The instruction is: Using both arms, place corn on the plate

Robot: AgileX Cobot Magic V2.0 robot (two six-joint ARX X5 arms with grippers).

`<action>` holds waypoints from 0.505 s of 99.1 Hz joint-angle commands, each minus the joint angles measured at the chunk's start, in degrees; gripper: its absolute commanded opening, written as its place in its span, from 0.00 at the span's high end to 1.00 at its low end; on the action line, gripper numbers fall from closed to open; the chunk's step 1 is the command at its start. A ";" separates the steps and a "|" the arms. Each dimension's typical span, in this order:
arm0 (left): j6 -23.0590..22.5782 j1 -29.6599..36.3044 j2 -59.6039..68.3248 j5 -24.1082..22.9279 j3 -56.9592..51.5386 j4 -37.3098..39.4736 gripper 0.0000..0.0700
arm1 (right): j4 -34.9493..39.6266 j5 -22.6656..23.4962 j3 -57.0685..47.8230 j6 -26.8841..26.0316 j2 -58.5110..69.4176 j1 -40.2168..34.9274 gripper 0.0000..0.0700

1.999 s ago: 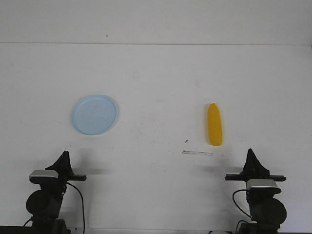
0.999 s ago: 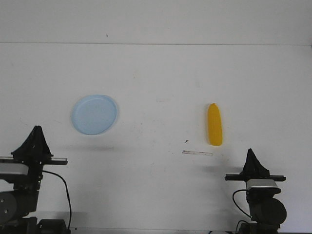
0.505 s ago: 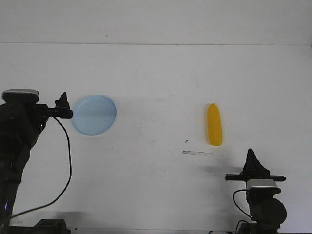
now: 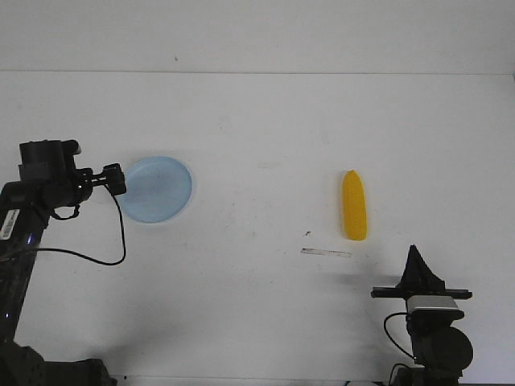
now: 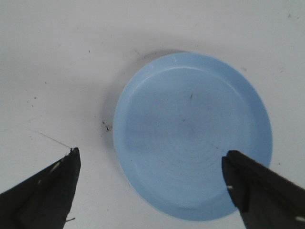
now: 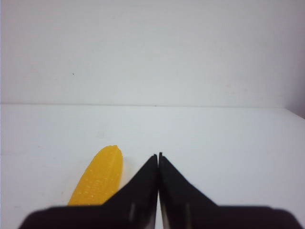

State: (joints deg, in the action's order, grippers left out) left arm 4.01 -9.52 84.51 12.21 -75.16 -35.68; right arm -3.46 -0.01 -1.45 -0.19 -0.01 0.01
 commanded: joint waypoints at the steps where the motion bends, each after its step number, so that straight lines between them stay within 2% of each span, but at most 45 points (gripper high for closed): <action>1: -0.70 -0.17 2.86 0.28 -1.25 -0.20 0.19 | -0.55 0.00 0.02 0.04 0.07 -0.07 1.00; 50: -1.36 -0.26 15.98 -0.83 -1.27 7.52 0.20 | -0.52 0.02 0.02 0.02 0.07 -0.07 1.00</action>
State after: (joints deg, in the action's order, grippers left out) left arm 2.92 -9.52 98.83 11.68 -75.16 -29.28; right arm -3.46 -0.01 -1.45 -0.21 -0.01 -0.01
